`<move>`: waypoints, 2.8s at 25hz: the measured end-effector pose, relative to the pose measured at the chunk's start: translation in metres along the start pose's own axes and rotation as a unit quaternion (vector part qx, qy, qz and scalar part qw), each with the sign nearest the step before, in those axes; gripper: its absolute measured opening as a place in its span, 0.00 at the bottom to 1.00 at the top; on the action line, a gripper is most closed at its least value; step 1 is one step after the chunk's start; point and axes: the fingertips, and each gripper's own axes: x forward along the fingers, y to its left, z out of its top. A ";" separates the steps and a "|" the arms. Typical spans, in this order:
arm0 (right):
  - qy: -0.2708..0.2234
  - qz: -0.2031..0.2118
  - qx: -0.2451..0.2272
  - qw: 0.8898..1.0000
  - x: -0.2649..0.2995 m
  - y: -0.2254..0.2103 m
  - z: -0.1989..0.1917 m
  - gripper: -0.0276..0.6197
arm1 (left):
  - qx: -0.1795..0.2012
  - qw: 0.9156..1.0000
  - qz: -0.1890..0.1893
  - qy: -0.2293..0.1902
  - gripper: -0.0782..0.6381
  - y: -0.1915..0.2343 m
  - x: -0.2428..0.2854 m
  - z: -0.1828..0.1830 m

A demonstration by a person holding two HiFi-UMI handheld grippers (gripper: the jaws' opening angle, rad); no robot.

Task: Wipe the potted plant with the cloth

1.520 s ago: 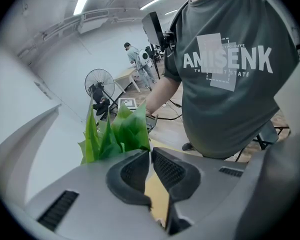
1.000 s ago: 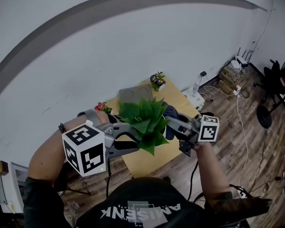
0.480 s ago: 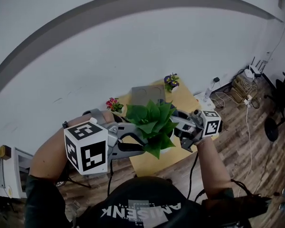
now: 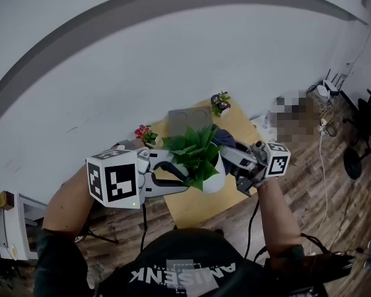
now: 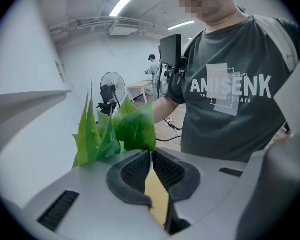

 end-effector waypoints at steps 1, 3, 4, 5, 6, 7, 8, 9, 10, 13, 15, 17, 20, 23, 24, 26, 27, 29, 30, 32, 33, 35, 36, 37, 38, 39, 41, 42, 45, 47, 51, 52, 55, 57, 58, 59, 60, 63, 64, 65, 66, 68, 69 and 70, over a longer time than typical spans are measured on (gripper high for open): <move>-0.001 -0.009 -0.006 1.000 -0.002 -0.001 0.002 0.24 | -0.007 1.000 -0.004 -0.007 0.14 0.002 0.002 -0.001; 0.000 -0.029 -0.018 0.999 -0.009 -0.001 0.005 0.24 | -0.022 0.999 -0.016 -0.023 0.14 0.006 0.008 -0.002; 0.000 -0.039 -0.024 0.999 -0.013 -0.001 0.007 0.24 | -0.028 0.999 -0.021 -0.032 0.14 0.008 0.012 -0.002; 0.000 -0.049 -0.031 0.998 -0.018 0.000 0.009 0.24 | -0.033 0.998 -0.024 -0.040 0.14 0.011 0.015 -0.002; -0.001 -0.059 -0.039 0.998 -0.022 0.000 0.011 0.24 | -0.039 0.998 -0.026 -0.048 0.14 0.014 0.018 -0.002; -0.002 -0.069 -0.046 0.997 -0.025 0.001 0.013 0.24 | -0.045 0.997 -0.026 -0.055 0.14 0.018 0.020 -0.002; -0.003 -0.079 -0.054 0.995 -0.027 0.002 0.015 0.24 | -0.051 0.996 -0.026 -0.062 0.14 0.021 0.023 -0.003; -0.003 -0.088 -0.062 0.994 -0.030 0.003 0.017 0.24 | -0.057 0.996 -0.025 -0.067 0.14 0.025 0.025 -0.004; -0.004 -0.098 -0.070 0.993 -0.032 0.005 0.019 0.24 | -0.064 0.995 -0.024 -0.071 0.14 0.028 0.028 -0.004; -0.001 -0.128 -0.099 0.987 -0.038 0.011 0.022 0.24 | -0.086 0.992 -0.027 -0.087 0.14 0.037 0.036 -0.005; 0.004 -0.153 -0.117 0.981 -0.042 0.012 0.023 0.24 | -0.104 0.990 -0.034 -0.094 0.14 0.042 0.040 -0.006; 0.007 -0.180 -0.135 0.974 -0.045 0.013 0.023 0.24 | -0.120 0.987 -0.037 -0.100 0.14 0.047 0.045 -0.008; 0.008 -0.215 -0.158 0.964 -0.048 0.013 0.024 0.24 | -0.138 0.984 -0.037 -0.107 0.14 0.056 0.050 -0.009; 0.007 -0.242 -0.175 0.954 -0.052 0.014 0.022 0.24 | -0.166 0.979 -0.032 -0.116 0.14 0.065 0.056 -0.010; 0.009 -0.251 -0.181 0.951 -0.052 0.015 0.021 0.24 | -0.177 0.977 -0.028 -0.118 0.14 0.069 0.057 -0.011; 0.018 -0.272 -0.198 0.942 -0.051 0.015 0.018 0.24 | -0.195 0.973 -0.025 -0.119 0.14 0.075 0.061 -0.014; 0.025 -0.283 -0.207 0.936 -0.050 0.015 0.016 0.24 | -0.202 0.972 -0.024 -0.120 0.14 0.077 0.063 -0.015; 0.037 -0.303 -0.229 0.924 -0.048 0.017 0.013 0.24 | -0.218 0.968 -0.018 -0.124 0.14 0.083 0.066 -0.016; 0.043 -0.313 -0.243 0.917 -0.048 0.017 0.011 0.24 | -0.227 0.965 -0.014 -0.128 0.14 0.086 0.067 -0.015; 0.058 -0.332 -0.272 0.901 -0.046 0.019 0.008 0.24 | -0.243 0.961 -0.012 -0.135 0.14 0.092 0.069 -0.015; 0.064 -0.339 -0.282 0.895 -0.045 0.020 0.006 0.24 | -0.250 0.958 -0.012 -0.137 0.14 0.095 0.070 -0.014; 0.072 -0.348 -0.292 0.888 -0.044 0.021 0.002 0.24 | -0.263 0.955 -0.010 -0.135 0.14 0.099 0.072 -0.014; 0.077 -0.350 -0.294 0.886 -0.043 0.021 -0.001 0.24 | -0.267 0.955 -0.007 -0.132 0.14 0.100 0.073 -0.014; 0.082 -0.353 -0.297 0.884 -0.042 0.021 -0.004 0.24 | -0.271 0.954 -0.004 -0.129 0.14 0.101 0.074 -0.015; 0.087 -0.355 -0.299 0.882 -0.041 0.021 -0.008 0.24 | -0.276 0.953 -0.001 -0.127 0.14 0.102 0.076 -0.016; 0.091 -0.355 -0.301 0.880 -0.040 0.021 -0.012 0.24 | -0.283 0.951 0.003 -0.127 0.14 0.103 0.077 -0.017; 0.104 -0.354 -0.302 0.879 -0.036 0.022 -0.023 0.24 | -0.306 0.942 0.010 -0.134 0.13 0.108 0.077 -0.018; 0.113 -0.353 -0.303 0.878 -0.033 0.021 -0.028 0.24 | -0.320 0.937 0.012 -0.139 0.13 0.112 0.076 -0.018; 0.133 -0.353 -0.304 0.875 -0.025 0.018 -0.039 0.24 | -0.343 0.927 0.015 -0.151 0.13 0.119 0.072 -0.018; 0.140 -0.353 -0.305 0.873 -0.021 0.018 -0.044 0.24 | -0.345 0.925 0.015 -0.157 0.13 0.120 0.069 -0.017; 0.160 -0.344 -0.303 0.874 -0.013 0.019 -0.055 0.24 | -0.344 0.923 0.015 -0.173 0.13 0.120 0.062 -0.009; 0.161 -0.344 -0.302 0.874 -0.012 0.020 -0.057 0.24 | -0.344 0.923 0.016 -0.175 0.13 0.119 0.060 -0.007; 0.167 -0.343 -0.298 0.875 -0.010 0.020 -0.062 0.24 | -0.350 0.918 0.014 -0.185 0.13 0.118 0.057 -0.005; 0.171 -0.341 -0.298 0.875 -0.009 0.021 -0.065 0.24 | -0.359 0.913 0.008 -0.194 0.13 0.116 0.054 -0.005; 0.172 -0.340 -0.298 0.875 -0.008 0.021 -0.066 0.24 | -0.365 0.909 0.004 -0.200 0.13 0.116 0.053 -0.005; 0.173 -0.339 -0.299 0.875 -0.008 0.021 -0.067 0.24 | -0.371 0.906 0.001 -0.206 0.12 0.115 0.052 -0.005; 0.174 -0.339 -0.299 0.875 -0.008 0.021 -0.068 0.24 | -0.376 0.903 0.000 -0.210 0.12 0.115 0.051 -0.005; 0.180 -0.339 -0.296 0.875 -0.009 0.018 -0.074 0.24 | -0.371 0.905 0.006 -0.211 0.12 0.114 0.049 -0.005; 0.182 -0.339 -0.293 0.875 -0.010 0.018 -0.076 0.24 | -0.361 0.910 0.014 -0.203 0.12 0.114 0.049 -0.006; 0.182 -0.340 -0.291 0.876 -0.011 0.018 -0.077 0.24 | -0.348 0.918 0.024 -0.191 0.12 0.113 0.049 -0.009; 0.179 -0.341 -0.288 0.877 -0.013 0.019 -0.077 0.24 | -0.332 0.927 0.038 -0.172 0.12 0.113 0.050 -0.014; 0.168 -0.345 -0.286 0.878 -0.019 0.022 -0.072 0.24 | -0.295 0.945 0.070 -0.122 0.12 0.111 0.054 -0.028; 0.163 -0.348 -0.285 0.878 -0.022 0.023 -0.068 0.24 | -0.278 0.952 0.083 -0.098 0.12 0.110 0.056 -0.036; 0.157 -0.350 -0.284 0.879 -0.025 0.024 -0.064 0.24 | -0.264 0.957 0.092 -0.076 0.13 0.109 0.059 -0.044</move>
